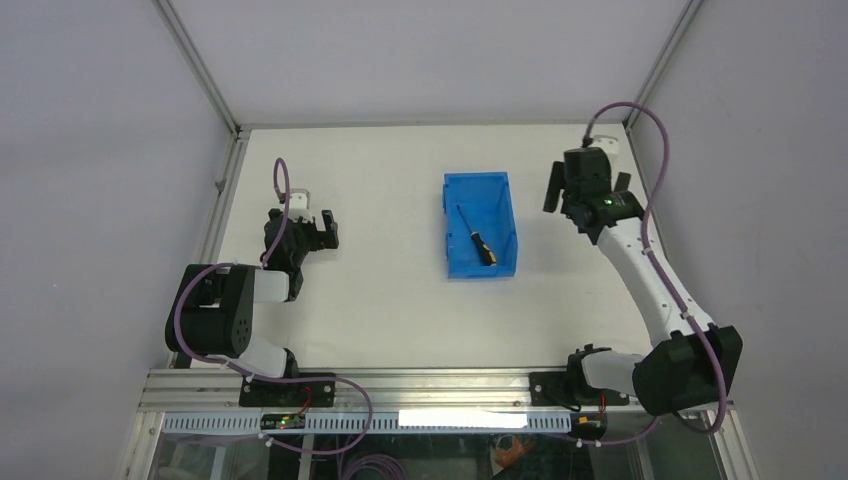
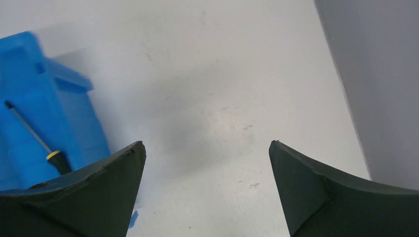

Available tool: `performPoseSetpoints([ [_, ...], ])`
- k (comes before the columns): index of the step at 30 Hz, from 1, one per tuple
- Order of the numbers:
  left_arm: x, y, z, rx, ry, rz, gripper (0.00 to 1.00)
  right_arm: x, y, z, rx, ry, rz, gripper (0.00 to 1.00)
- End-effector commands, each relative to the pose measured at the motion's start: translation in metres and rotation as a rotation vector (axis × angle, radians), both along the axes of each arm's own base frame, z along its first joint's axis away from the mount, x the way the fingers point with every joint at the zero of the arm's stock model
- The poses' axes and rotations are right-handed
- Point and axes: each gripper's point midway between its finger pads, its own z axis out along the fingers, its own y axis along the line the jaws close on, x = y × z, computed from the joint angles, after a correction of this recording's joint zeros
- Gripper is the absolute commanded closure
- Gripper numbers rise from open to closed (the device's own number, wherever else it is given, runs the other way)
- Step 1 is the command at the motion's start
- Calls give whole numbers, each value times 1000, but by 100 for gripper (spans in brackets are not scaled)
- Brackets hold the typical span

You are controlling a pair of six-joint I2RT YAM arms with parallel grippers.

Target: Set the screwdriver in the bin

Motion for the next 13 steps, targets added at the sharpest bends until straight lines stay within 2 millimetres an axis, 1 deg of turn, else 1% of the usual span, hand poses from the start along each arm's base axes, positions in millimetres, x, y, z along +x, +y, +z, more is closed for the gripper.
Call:
performPoseSetpoints([
  [1, 8, 0, 20, -8, -73, -3, 1, -13, -41, 6, 56, -20, -117, 1],
  [3, 8, 0, 21, -8, -74, -3, 1, -18, -58, 3, 46, -13, -178, 1],
  [5, 8, 0, 20, -8, -73, -3, 1, -21, -63, 0, 46, -6, -200, 1],
  [13, 8, 0, 20, -8, -74, -2, 1, -21, -63, 0, 60, -9, -199, 1],
])
